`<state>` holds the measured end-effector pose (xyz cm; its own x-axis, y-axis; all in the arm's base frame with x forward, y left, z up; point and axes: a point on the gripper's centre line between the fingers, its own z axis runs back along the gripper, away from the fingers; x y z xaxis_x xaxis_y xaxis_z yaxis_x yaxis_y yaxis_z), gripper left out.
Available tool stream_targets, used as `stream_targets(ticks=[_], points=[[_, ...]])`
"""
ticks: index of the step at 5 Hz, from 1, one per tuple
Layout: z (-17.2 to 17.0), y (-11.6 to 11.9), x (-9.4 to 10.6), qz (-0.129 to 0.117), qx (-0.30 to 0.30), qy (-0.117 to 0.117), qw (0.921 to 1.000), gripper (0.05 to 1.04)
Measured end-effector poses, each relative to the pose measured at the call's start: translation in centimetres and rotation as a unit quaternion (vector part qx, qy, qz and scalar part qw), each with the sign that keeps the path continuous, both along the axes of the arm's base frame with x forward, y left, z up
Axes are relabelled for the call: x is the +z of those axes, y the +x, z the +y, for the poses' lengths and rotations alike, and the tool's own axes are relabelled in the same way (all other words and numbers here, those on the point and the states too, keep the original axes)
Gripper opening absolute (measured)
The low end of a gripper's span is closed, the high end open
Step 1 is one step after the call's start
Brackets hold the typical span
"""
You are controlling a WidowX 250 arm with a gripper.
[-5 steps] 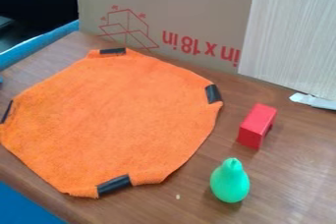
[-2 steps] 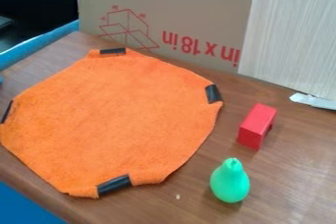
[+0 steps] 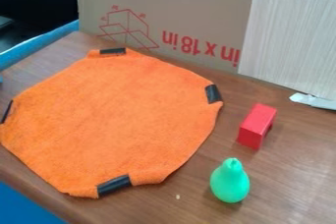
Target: Put the blue figure on the top edge of the cloth
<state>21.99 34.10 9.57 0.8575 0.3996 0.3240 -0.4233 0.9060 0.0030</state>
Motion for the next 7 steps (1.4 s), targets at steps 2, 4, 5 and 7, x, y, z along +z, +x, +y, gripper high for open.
stream_targets(ticks=[2,4,5,7], points=[[0.9,0.6,-1.0,-0.026,0.054,0.008,0.9981,1.001],[0.3,1.5,-1.6,-0.037,0.08,0.001,0.9961,1.001],[0.1,2.0,-1.8,-0.035,0.09,0.008,0.9953,1.001],[-0.4,2.7,-2.3,-0.025,0.095,0.022,0.995,1.001]])
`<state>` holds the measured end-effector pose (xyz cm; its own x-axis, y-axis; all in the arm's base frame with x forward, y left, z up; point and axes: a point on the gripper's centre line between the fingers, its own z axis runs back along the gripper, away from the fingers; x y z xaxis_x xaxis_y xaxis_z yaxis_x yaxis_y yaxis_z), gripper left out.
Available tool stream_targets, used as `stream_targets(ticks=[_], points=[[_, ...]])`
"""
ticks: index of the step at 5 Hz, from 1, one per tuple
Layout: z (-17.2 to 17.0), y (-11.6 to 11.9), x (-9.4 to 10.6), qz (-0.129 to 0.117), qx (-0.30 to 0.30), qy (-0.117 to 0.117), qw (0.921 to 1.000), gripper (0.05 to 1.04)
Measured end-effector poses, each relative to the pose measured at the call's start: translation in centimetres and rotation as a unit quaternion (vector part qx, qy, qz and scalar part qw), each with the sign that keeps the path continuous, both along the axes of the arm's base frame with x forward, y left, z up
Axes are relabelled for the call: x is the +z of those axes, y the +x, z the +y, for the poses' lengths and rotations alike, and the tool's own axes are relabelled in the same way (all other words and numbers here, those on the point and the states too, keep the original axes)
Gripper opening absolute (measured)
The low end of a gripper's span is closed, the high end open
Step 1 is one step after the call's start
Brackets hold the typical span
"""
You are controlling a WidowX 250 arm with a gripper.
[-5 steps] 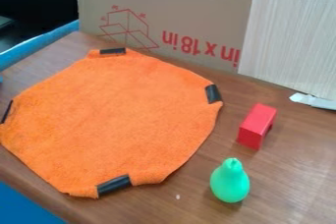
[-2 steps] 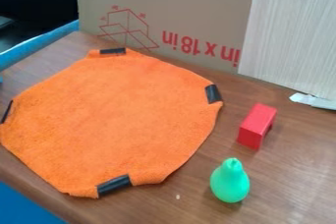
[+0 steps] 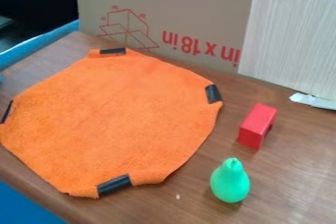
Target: Put the blue figure on the top edge of the cloth
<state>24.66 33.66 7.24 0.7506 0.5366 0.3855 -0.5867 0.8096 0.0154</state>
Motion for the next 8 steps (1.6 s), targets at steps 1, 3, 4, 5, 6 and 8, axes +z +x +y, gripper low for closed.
stream_targets(ticks=[1,3,4,5,6,8], points=[[0.1,0.2,0.0,-0.003,-0.002,0.009,1.0,1.001],[-0.6,0.4,-1.2,0.007,-0.002,0.024,0.9997,0.673],[-0.5,0.4,-1.4,0.007,0.004,0.031,0.9995,0.59],[-1.3,0.9,-1.2,0.006,-0.015,0.043,0.9989,0.59],[-3.9,2.4,0.9,-0.017,-0.056,0.057,0.9966,0.589],[-12.7,6.8,4.4,-0.056,-0.171,0.044,0.9827,0.59]])
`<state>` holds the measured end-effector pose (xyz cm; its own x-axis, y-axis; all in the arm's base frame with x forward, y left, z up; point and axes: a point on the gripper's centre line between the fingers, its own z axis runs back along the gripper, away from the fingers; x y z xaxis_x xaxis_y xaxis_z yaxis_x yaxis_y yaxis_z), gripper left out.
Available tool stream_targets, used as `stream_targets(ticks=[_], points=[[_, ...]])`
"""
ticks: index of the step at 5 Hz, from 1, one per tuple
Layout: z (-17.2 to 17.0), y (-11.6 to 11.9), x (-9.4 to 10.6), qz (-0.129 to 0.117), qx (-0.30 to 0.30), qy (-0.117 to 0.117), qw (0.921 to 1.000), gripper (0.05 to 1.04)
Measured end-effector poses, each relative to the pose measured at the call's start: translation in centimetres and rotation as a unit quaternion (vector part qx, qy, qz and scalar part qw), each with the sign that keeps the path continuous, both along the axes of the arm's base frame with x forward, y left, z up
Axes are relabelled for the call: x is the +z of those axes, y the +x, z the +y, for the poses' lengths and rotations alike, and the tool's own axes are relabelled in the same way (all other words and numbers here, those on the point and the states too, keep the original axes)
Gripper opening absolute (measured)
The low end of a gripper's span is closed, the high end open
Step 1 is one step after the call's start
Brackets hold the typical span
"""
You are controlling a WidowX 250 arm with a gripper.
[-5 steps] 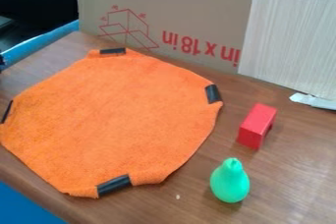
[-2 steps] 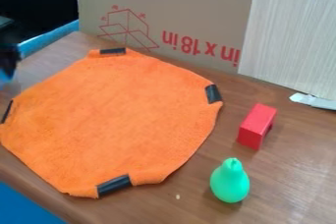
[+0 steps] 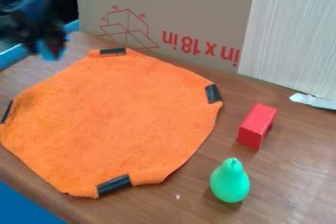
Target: Put the blue figure on the top edge of the cloth
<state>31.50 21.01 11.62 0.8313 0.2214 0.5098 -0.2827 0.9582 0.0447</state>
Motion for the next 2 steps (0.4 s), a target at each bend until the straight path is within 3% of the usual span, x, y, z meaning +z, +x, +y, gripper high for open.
stream_targets(ticks=[1,2], points=[[-4.9,2.2,-0.4,0.012,-0.032,-0.017,0.9993,0.589],[-9.2,3.8,-0.9,0.028,-0.058,-0.01,0.9979,0.589]])
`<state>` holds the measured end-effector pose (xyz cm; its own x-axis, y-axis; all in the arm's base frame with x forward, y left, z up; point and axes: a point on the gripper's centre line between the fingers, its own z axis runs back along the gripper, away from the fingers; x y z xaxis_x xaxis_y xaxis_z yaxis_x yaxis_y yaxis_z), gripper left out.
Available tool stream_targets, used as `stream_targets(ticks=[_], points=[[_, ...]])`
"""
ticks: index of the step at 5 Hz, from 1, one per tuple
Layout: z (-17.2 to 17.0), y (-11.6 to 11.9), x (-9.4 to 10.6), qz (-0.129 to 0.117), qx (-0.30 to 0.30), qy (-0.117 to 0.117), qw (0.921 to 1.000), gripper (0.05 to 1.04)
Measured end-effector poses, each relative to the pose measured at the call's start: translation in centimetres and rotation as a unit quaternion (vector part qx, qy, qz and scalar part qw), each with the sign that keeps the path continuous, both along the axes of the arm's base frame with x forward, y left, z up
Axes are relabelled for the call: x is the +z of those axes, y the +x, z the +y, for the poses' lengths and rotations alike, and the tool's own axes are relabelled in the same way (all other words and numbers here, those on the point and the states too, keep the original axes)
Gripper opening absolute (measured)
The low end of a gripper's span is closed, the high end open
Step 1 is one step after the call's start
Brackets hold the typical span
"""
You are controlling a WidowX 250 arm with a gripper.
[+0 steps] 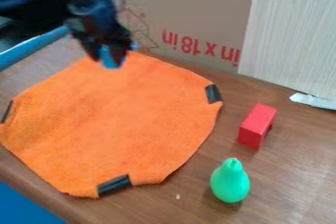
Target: Put the blue figure on the top edge of the cloth
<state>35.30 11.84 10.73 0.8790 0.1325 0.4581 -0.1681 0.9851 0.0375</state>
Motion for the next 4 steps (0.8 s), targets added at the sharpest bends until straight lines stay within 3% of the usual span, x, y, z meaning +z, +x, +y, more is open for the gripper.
stream_targets(ticks=[1,2,4], points=[[-5.2,1.1,-2.8,0.041,-0.048,-0.003,0.998,0.589],[-7.5,1.4,-4.4,0.06,-0.055,-0.007,0.9966,0.589],[-10.3,2.5,-4.6,0.047,-0.072,0.002,0.9963,0.641]])
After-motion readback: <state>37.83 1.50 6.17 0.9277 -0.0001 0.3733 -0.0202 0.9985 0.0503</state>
